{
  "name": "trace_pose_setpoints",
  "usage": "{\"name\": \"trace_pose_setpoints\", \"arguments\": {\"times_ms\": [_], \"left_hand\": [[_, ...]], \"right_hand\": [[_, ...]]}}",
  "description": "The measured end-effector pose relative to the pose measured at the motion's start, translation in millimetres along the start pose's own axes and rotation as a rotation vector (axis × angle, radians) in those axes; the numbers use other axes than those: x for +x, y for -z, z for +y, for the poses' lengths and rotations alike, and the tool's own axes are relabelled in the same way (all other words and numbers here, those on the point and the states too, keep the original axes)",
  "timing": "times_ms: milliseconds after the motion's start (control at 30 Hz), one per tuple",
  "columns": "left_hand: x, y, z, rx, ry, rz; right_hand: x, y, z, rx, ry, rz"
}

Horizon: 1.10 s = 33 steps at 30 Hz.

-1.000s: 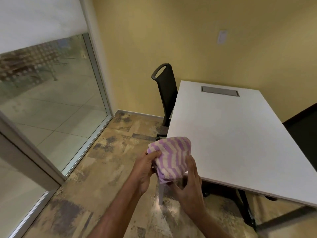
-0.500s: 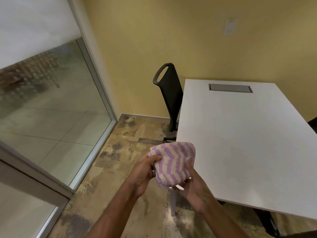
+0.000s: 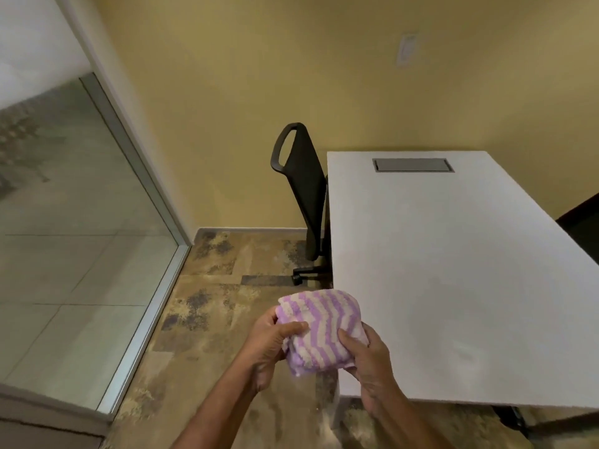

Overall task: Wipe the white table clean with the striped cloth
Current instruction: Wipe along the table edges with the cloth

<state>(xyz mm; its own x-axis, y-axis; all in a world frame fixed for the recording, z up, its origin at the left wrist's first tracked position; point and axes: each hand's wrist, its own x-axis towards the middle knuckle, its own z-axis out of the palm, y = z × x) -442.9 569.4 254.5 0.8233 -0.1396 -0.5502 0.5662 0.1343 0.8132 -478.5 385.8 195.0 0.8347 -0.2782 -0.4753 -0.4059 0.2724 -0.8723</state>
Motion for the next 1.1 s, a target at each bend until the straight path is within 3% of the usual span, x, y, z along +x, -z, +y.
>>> {"name": "trace_pose_setpoints", "arguments": {"times_ms": [200, 367, 500, 633, 733, 800, 1100], "left_hand": [[34.8, 42.5, 35.1, 0.044, 0.049, -0.093], [56.3, 64.1, 60.3, 0.153, 0.082, -0.186], [74.9, 68.9, 73.6, 0.208, 0.108, -0.256], [97.4, 65.0, 83.3, 0.226, 0.162, -0.322], [118.4, 55.4, 89.7, 0.263, 0.182, -0.375], [133.1, 46.9, 93.3, 0.291, 0.205, -0.405], [208.6, 2.2, 105.2, 0.378, 0.336, -0.533]], "right_hand": [[5.2, -69.5, 14.2, -0.205, 0.199, 0.291], [0.7, -111.8, 28.1, -0.245, 0.281, 0.460], [-8.7, -129.2, 39.5, -0.430, 0.432, 0.570], [-12.3, -127.3, 53.0, -0.703, 0.602, 0.492], [0.8, -123.1, 57.7, -0.997, 0.602, 0.364], [15.8, -124.3, 56.5, -1.094, 0.588, 0.373], [89.4, -138.0, 27.3, -0.916, 0.516, 0.727]]}}
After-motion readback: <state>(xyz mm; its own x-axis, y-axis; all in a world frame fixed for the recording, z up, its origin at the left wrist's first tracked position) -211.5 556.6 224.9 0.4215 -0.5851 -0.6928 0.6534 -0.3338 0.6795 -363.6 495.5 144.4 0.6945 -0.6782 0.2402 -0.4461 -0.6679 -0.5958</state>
